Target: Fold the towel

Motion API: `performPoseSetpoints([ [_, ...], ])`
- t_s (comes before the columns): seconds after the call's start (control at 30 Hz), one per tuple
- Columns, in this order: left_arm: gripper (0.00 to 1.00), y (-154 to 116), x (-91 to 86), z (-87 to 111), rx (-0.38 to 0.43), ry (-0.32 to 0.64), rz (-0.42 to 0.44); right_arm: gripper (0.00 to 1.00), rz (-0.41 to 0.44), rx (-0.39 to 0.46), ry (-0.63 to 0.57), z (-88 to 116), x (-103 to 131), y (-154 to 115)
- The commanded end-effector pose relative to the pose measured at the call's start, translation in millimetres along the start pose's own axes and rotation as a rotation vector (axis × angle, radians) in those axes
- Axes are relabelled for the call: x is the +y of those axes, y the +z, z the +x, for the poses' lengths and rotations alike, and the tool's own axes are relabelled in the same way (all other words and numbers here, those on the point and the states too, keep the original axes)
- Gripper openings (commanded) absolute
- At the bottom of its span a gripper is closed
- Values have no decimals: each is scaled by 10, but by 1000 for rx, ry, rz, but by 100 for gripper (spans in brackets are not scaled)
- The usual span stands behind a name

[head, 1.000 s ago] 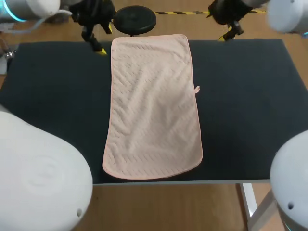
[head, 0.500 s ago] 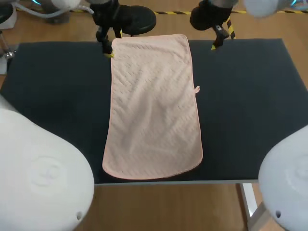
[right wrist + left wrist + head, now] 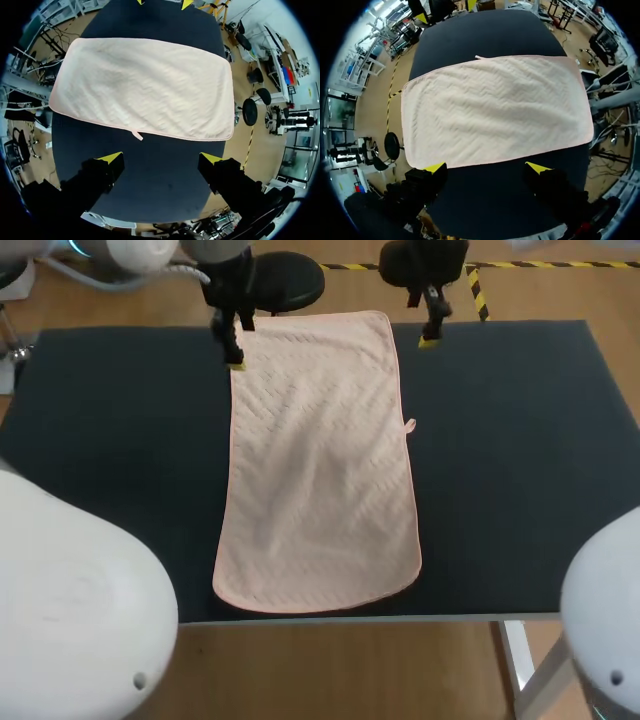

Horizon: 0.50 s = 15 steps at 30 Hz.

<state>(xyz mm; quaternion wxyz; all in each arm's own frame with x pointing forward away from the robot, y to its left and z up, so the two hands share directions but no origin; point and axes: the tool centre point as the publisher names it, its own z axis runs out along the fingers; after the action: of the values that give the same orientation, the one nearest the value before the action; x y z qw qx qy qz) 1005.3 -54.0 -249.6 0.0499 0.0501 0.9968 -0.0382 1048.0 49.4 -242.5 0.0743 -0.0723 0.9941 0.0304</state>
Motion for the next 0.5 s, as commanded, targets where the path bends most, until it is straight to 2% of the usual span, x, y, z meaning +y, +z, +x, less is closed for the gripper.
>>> performPoseSetpoints([
  [0.03, 100, 87, 3, 7, 21, -34, -46, 100, -12, -74, 7, 146, -17, 62],
  [0.2, 100, 150, -55, 128, 33, -69, -56, 100, 90, -74, 3, 243, 72, 109],
  [0.5, 100, 546, -140, 291, 21, -151, -14, 100, 3, -67, 59, 365, 198, 391],
])
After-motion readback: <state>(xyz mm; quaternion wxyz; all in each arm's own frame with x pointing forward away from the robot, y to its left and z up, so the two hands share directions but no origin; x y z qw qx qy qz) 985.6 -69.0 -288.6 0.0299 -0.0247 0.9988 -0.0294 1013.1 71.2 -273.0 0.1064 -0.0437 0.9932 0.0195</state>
